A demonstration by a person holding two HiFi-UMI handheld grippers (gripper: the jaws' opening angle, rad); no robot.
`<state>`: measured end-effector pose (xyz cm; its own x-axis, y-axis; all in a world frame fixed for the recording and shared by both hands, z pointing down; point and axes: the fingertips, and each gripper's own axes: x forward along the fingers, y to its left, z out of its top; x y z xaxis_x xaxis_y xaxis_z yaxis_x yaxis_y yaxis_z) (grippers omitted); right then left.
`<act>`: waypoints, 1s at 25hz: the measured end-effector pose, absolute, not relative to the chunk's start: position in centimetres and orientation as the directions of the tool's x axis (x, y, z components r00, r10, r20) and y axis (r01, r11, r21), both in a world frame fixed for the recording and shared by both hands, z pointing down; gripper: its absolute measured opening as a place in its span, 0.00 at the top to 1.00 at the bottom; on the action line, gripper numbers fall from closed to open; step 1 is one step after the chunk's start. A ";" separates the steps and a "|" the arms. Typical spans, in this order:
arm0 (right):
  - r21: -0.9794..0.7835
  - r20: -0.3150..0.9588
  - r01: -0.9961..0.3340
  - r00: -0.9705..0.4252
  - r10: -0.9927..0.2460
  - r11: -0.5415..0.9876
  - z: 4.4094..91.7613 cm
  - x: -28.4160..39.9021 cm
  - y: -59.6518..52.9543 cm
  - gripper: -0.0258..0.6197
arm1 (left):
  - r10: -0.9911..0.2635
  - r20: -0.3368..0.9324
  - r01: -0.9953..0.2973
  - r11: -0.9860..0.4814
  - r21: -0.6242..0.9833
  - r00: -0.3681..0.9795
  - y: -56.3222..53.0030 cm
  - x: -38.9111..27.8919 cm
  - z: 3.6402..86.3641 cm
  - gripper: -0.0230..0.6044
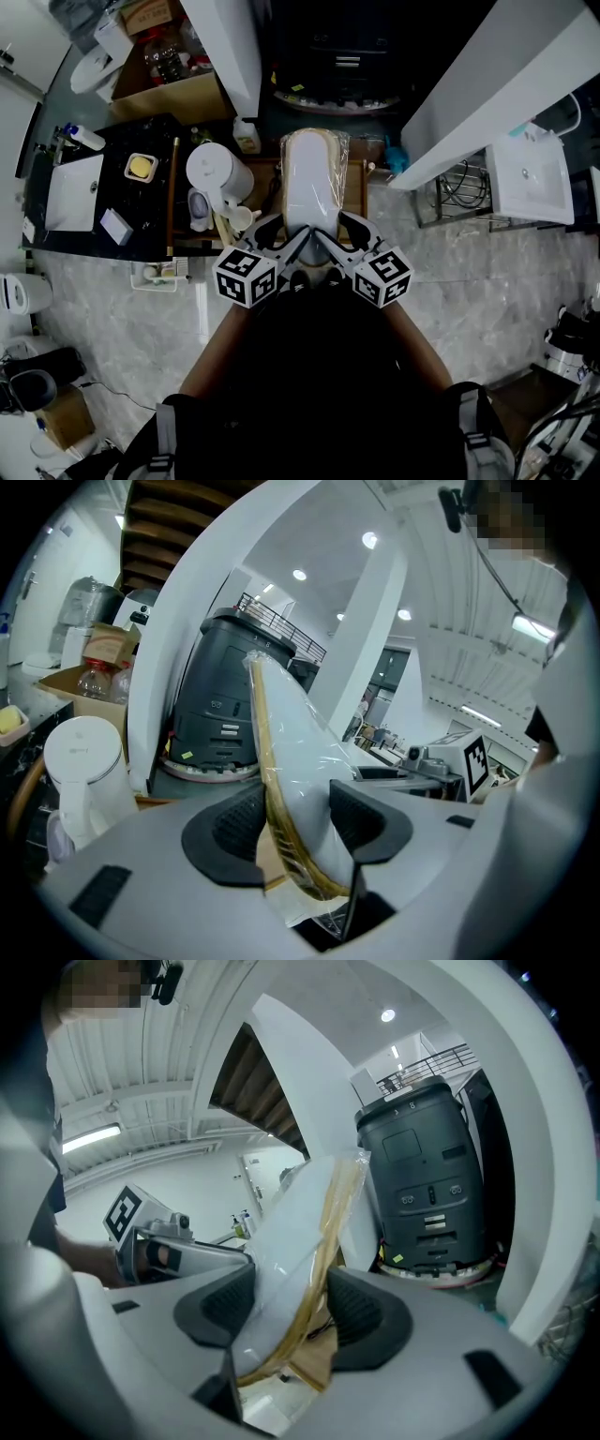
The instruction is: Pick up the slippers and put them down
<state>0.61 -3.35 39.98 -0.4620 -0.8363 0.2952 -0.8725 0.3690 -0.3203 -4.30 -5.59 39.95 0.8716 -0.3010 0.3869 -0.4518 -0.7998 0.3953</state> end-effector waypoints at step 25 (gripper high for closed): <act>-0.299 0.303 -0.897 -0.414 -0.858 0.327 40.2 -2.5 -2.8 0.58 | -0.250 0.357 -0.396 -0.811 0.430 0.900 -5.2 -7.4 40.5 0.65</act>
<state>-2.49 -2.81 40.19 -0.4137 -0.8584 0.3033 -0.8967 0.3267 -0.2986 -7.44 -5.22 40.49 0.8999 -0.2505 0.3570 -0.3964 -0.8110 0.4303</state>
